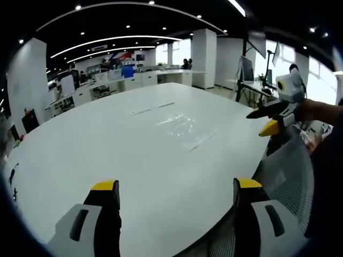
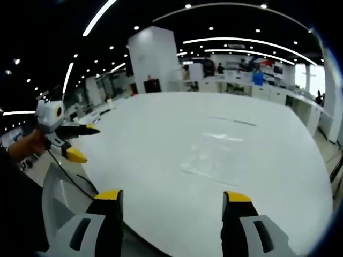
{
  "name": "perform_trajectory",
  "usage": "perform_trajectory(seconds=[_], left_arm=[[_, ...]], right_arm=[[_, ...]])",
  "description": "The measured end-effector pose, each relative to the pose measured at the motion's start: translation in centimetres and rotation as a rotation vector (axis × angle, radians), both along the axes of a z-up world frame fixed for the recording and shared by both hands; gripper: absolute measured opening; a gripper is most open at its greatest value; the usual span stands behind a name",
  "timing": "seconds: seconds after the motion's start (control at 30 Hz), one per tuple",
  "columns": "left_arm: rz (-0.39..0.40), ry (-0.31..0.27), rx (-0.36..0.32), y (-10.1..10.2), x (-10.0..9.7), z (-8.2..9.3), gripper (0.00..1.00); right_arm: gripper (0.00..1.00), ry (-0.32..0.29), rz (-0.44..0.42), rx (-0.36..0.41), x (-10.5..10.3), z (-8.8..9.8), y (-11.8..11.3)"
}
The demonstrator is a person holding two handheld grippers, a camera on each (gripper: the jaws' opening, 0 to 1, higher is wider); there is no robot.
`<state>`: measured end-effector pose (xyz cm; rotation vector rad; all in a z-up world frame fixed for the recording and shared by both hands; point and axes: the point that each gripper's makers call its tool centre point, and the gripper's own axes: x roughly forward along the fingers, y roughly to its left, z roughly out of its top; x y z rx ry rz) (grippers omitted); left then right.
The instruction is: Open the resealable bag by pulling the two sides of the seal apart until the entire bag opening is separated and visibly accessible.
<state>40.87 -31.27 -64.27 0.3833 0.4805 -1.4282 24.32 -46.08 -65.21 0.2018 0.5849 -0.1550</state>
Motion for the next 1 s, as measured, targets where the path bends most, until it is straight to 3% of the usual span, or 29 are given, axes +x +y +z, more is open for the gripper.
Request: perform_trajectory(seconds=[0.5,0.83,1.0], left_arm=[[-0.009,-0.021,0.010,-0.4,0.5,0.1,0.85],[-0.007,-0.022,0.010,-0.5,0.9,0.2,0.83],[-0.027,-0.030,0.020,-0.8,0.9,0.0,0.82]], right_arm=[[0.58,0.021,0.059,-0.042,2.3,-1.1,-1.2],[0.54,0.046,0.142,-0.092,4.0,-1.8,-2.0],[0.52,0.077,0.182,-0.123,4.7,-3.0,-2.5]])
